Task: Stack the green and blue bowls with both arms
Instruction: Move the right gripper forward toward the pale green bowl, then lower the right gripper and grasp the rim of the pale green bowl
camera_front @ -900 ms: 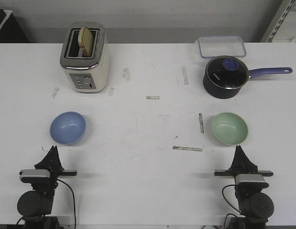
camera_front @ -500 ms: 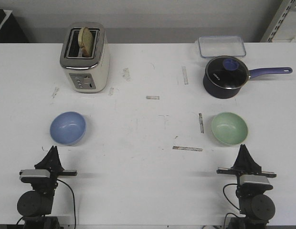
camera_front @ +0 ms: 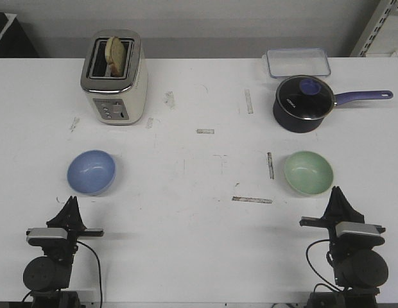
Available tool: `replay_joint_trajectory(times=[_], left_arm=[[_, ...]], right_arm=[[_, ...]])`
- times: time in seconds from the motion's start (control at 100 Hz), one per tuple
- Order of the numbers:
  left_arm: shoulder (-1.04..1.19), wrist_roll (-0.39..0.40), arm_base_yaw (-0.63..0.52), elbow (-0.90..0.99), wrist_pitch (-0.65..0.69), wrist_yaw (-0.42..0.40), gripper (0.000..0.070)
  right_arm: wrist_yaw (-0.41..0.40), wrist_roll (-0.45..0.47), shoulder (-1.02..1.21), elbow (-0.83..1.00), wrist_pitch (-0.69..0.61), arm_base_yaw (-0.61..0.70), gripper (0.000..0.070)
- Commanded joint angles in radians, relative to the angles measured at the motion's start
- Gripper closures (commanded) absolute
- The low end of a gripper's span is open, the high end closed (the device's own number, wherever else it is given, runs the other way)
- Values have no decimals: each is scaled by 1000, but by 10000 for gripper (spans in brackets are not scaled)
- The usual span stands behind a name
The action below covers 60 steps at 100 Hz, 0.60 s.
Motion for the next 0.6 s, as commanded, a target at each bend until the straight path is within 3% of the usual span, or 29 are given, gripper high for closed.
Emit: replay_joint_trajectory(times=[0.0,0.44,0.59], left_arm=[[-2,6,1,-20,12,-1,698],[-2,6,1,-20,12,-1,698],[-2,6,1,-20,12,-1,698]], right_arm=[[-1,-11,67,60,-12,1,698],[5,-18,571,433,-414,2,698],[2,55,732,585,-569,-2,698]])
